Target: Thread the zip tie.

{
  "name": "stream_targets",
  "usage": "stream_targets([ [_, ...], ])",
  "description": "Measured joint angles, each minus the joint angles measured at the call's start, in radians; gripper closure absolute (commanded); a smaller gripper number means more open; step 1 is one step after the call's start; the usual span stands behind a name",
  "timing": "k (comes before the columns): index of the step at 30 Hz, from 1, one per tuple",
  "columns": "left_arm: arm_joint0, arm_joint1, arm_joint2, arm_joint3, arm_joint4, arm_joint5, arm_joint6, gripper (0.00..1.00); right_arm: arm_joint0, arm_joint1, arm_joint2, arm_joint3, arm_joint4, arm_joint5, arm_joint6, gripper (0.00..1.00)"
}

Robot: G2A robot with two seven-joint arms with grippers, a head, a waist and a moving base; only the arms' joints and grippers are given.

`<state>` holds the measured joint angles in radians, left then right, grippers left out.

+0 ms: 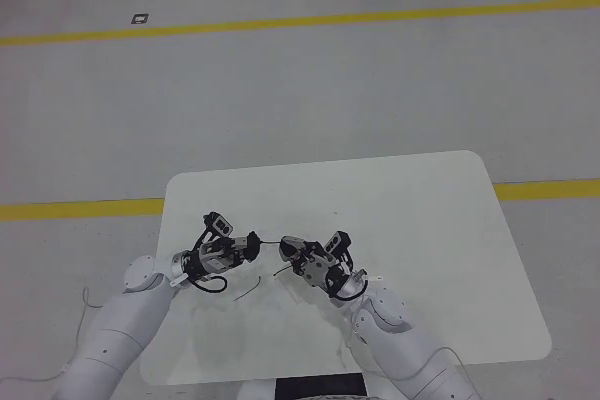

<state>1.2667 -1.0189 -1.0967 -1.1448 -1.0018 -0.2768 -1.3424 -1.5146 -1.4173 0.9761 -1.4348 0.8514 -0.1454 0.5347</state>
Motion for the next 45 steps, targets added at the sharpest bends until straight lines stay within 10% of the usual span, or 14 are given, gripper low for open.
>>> stream_targets([
  [38, 0.000, 0.000, 0.000, 0.000, 0.000, 0.000, 0.000, 1.00, -0.034, 0.012, 0.050, -0.021, 0.004, -0.034, 0.016, 0.98],
  [39, 0.000, 0.000, 0.000, 0.000, 0.000, 0.000, 0.000, 1.00, -0.040, 0.014, 0.056, -0.025, -0.003, -0.038, 0.017, 0.64],
  [40, 0.000, 0.000, 0.000, 0.000, 0.000, 0.000, 0.000, 1.00, -0.045, 0.016, 0.061, -0.028, -0.009, -0.042, 0.017, 0.53],
  [41, 0.000, 0.000, 0.000, 0.000, 0.000, 0.000, 0.000, 1.00, -0.050, 0.018, 0.067, -0.031, -0.015, -0.047, 0.017, 0.14],
  [45, 0.000, 0.000, 0.000, 0.000, 0.000, 0.000, 0.000, 1.00, -0.086, 0.029, 0.112, -0.057, -0.020, -0.072, 0.021, 0.00],
])
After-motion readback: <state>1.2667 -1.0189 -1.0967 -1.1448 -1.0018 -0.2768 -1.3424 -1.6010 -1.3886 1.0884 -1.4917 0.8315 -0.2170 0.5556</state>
